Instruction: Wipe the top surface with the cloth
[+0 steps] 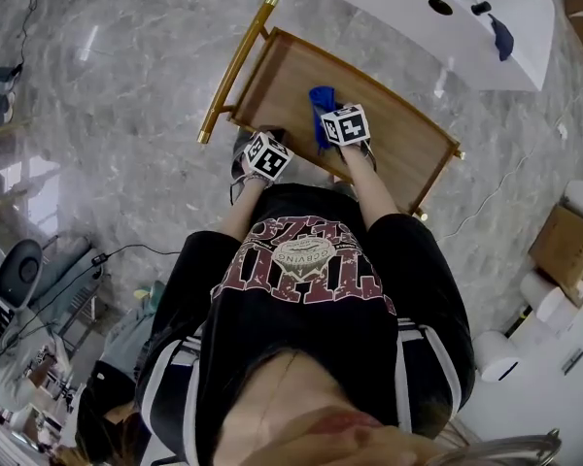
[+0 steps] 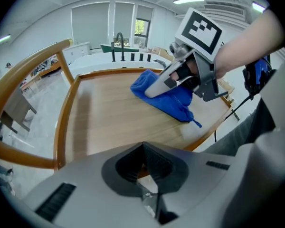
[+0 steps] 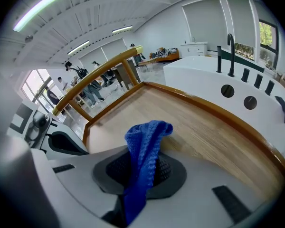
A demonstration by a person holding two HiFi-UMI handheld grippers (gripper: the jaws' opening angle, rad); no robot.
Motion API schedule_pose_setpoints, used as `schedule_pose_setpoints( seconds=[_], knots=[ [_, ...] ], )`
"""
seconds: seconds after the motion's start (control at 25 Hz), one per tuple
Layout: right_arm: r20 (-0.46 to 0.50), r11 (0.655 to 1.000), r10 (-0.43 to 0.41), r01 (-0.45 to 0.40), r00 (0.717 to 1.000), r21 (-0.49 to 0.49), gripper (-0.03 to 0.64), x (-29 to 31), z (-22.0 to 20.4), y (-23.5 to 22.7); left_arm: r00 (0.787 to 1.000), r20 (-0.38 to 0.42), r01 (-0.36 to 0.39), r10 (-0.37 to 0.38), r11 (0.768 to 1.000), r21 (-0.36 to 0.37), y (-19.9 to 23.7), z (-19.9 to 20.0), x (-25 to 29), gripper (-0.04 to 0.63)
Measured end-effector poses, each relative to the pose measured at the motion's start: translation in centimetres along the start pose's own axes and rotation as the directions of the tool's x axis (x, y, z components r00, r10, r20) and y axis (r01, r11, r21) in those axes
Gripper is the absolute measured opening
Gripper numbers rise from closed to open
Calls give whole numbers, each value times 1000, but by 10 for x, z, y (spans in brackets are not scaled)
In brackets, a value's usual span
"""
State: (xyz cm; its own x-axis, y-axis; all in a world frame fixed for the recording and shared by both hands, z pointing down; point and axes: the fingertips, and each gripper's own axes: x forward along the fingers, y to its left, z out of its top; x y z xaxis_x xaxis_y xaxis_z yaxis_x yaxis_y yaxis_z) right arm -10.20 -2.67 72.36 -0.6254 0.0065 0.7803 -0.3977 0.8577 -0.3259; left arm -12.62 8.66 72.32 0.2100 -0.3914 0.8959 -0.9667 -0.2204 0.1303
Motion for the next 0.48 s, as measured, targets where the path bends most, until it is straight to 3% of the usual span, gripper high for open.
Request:
schedule_pose_setpoints(
  seconds=[0.32, 0.48],
  knots=[
    [7, 1000, 24, -24, 1000, -19, 58, 13, 11, 12, 998, 48, -28, 34, 992, -120, 14, -12, -9, 46],
    [5, 998, 56, -56, 998, -22, 60, 25, 17, 21, 997, 68, -11, 20, 991, -132, 15, -12, -9, 46]
  ],
)
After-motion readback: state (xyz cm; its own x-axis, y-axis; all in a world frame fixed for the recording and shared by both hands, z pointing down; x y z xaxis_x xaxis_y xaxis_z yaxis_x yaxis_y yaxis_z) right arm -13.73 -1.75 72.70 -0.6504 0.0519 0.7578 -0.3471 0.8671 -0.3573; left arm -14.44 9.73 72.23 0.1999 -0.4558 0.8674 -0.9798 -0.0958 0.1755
